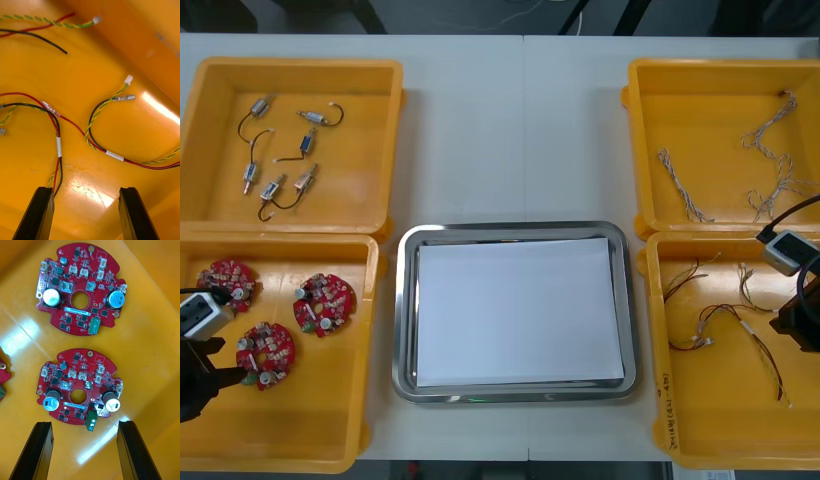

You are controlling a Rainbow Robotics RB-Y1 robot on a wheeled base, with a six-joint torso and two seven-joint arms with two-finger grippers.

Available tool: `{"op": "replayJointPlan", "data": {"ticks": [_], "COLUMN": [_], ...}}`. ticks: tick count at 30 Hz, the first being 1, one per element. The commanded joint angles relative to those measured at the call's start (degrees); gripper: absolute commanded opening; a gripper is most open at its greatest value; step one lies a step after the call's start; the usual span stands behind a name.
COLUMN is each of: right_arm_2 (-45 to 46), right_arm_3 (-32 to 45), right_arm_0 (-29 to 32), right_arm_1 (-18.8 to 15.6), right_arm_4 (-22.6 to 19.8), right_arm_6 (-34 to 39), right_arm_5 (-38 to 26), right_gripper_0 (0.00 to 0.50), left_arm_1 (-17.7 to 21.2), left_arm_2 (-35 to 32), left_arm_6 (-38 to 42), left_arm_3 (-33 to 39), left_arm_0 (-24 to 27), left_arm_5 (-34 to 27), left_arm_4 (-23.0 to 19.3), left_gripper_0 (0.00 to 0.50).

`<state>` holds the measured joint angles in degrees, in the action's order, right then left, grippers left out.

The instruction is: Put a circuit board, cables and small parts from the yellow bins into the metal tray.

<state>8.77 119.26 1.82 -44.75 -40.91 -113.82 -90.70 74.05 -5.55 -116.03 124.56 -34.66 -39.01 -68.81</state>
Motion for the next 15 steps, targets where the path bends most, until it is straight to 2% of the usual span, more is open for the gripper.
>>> {"op": "replayJointPlan", "data": {"ticks": [1,6,15], "right_arm_2": [-1.91,-1.91,-2.00], "right_arm_3": [-0.08,-2.71,-6.84], "right_arm_0": [-0.85,-0.85,-0.85], "right_arm_1": [1.95,5.46,8.36], "right_arm_4": [3.38,5.41,5.05], "right_arm_6": [1.41,1.59,2.20], "right_arm_5": [0.53,1.84,5.98], "right_gripper_0": [0.500,0.500,0.500], "left_arm_1": [2.77,3.38,3.47], "left_arm_2": [3.71,6.78,11.79], "left_arm_6": [-8.51,-9.65,-10.35], "left_arm_3": [-1.78,-4.15,-6.97], "left_arm_0": [0.21,2.23,7.41], "left_arm_5": [2.98,4.56,5.62], "left_arm_4": [1.57,2.54,3.42], "left_gripper_0": [0.500,0.500,0.500]}}
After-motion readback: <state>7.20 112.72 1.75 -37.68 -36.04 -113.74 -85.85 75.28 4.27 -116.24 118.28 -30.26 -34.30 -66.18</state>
